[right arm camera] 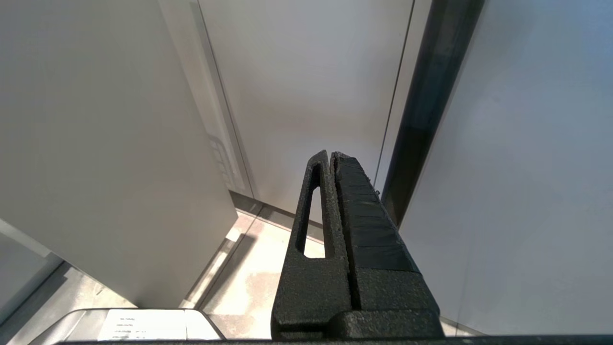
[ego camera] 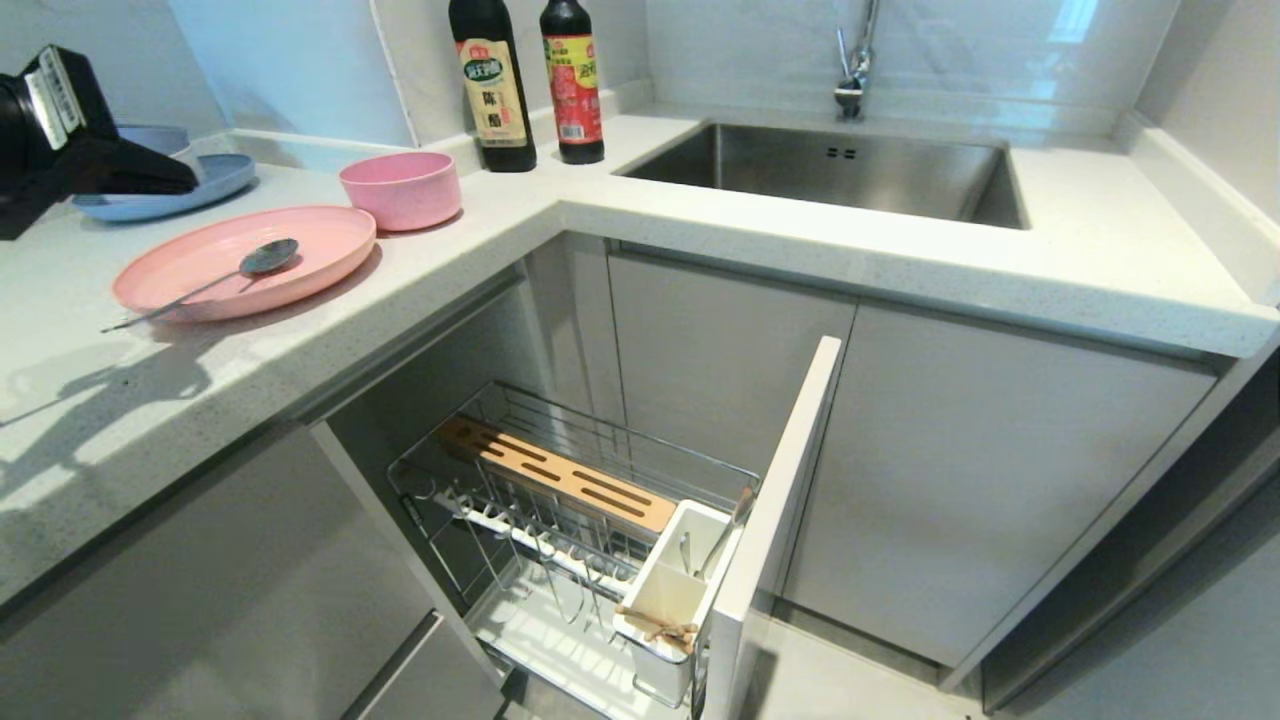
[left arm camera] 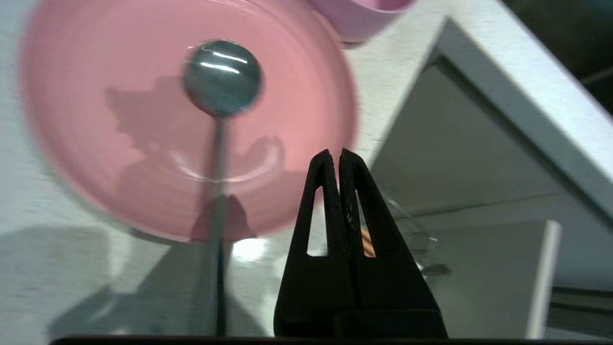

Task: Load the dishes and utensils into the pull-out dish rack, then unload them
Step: Pick up the spoon and place it in the cupboard

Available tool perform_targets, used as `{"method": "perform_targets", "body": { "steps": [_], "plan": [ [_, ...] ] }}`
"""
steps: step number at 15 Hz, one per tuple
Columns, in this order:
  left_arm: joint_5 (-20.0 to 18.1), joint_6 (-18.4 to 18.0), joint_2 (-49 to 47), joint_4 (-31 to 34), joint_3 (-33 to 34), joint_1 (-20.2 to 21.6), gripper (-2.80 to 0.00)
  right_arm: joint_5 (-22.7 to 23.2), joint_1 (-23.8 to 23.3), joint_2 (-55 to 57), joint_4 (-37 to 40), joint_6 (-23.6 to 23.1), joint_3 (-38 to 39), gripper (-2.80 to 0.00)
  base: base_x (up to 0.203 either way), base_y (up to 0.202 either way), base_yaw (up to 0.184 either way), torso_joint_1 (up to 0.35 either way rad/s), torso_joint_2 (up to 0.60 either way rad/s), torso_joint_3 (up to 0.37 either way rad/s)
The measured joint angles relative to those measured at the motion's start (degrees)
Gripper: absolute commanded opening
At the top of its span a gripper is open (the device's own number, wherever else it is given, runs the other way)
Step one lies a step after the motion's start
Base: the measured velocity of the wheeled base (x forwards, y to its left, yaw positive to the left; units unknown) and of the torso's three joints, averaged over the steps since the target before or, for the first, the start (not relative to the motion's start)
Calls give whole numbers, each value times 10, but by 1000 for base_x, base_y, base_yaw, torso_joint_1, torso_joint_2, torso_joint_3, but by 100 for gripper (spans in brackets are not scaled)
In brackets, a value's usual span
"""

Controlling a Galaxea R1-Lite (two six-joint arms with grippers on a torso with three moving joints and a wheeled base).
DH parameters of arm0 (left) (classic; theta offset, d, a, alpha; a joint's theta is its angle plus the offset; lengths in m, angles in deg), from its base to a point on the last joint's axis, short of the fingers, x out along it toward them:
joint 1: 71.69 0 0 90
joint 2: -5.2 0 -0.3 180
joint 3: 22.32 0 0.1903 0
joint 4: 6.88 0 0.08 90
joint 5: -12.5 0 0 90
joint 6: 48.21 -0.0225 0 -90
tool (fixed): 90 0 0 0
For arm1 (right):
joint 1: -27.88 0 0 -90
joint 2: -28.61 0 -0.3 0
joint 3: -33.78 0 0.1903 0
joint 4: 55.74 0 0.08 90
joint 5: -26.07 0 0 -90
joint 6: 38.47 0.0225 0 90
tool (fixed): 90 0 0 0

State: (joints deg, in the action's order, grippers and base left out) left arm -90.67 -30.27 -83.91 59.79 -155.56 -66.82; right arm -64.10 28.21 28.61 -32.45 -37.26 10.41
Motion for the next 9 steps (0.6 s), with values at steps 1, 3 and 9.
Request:
{"method": "perform_targets", "body": {
  "steps": [1,3,9],
  "plan": [
    [5,10,3,2,0,-12,-280,0,0,0,0,0,0,-280,0,0,0,0,0,0],
    [29,9,5,3,1,-21,-280,0,0,0,0,0,0,-280,0,0,0,0,0,0],
    [182,-64,-4,51,5,-23,0,0,0,0,0,0,0,-280,0,0,0,0,0,0]
  ]
}}
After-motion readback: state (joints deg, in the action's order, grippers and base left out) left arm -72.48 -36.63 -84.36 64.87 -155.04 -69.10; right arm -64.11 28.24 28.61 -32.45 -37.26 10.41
